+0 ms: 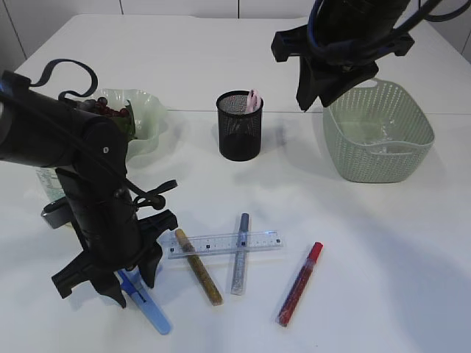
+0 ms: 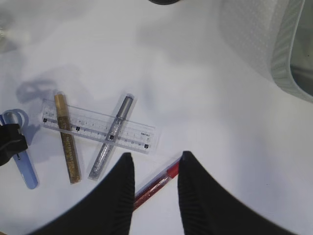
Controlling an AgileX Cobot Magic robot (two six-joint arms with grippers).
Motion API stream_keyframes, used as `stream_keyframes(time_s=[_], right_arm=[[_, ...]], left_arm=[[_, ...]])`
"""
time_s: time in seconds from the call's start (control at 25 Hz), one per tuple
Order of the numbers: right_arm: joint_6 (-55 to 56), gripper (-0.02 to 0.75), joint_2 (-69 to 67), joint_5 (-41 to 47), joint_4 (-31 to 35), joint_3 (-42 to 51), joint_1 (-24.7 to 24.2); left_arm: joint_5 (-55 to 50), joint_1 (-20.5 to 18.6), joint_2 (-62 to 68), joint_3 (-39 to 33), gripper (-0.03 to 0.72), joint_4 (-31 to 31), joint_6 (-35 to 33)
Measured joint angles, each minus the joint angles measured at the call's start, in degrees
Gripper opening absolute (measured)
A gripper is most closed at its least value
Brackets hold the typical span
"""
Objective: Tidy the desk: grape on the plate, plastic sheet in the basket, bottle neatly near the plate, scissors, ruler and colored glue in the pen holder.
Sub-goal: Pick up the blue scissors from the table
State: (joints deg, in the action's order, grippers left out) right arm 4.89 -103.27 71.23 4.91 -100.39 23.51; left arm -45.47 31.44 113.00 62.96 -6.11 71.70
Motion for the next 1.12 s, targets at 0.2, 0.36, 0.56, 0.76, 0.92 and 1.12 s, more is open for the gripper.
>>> stream_keyframes(time_s=[0.2, 0.36, 0.56, 0.76, 0.92, 1.12], right_arm=[[0.0, 0.259, 0.0, 0.0, 0.0, 0.0, 0.0], [-0.1, 0.259, 0.0, 0.0, 0.0, 0.0, 0.0], [-0.1, 0.259, 0.0, 0.0, 0.0, 0.0, 0.0], [-0.1, 0.258, 0.0, 0.0, 0.0, 0.0, 0.0], [-0.1, 0.258, 0.0, 0.0, 0.0, 0.0, 0.0], [-0.1, 0.258, 0.0, 0.0, 0.0, 0.0, 0.0]], left_arm=[[0.0, 0.0, 0.1, 0.0, 0.311, 0.0, -0.3], [0.3, 0.0, 0.1, 0.0, 0.309, 0.0, -0.6], [0.3, 0.0, 0.1, 0.0, 0.3, 0.3, -0.9], [0.5, 0.0, 0.2, 0.0, 0.298, 0.5, -1.1], [0.5, 0.0, 0.5, 0.0, 0.298, 0.5, -1.3], [0.6, 0.0, 0.6, 0.0, 0.298, 0.5, -1.6]])
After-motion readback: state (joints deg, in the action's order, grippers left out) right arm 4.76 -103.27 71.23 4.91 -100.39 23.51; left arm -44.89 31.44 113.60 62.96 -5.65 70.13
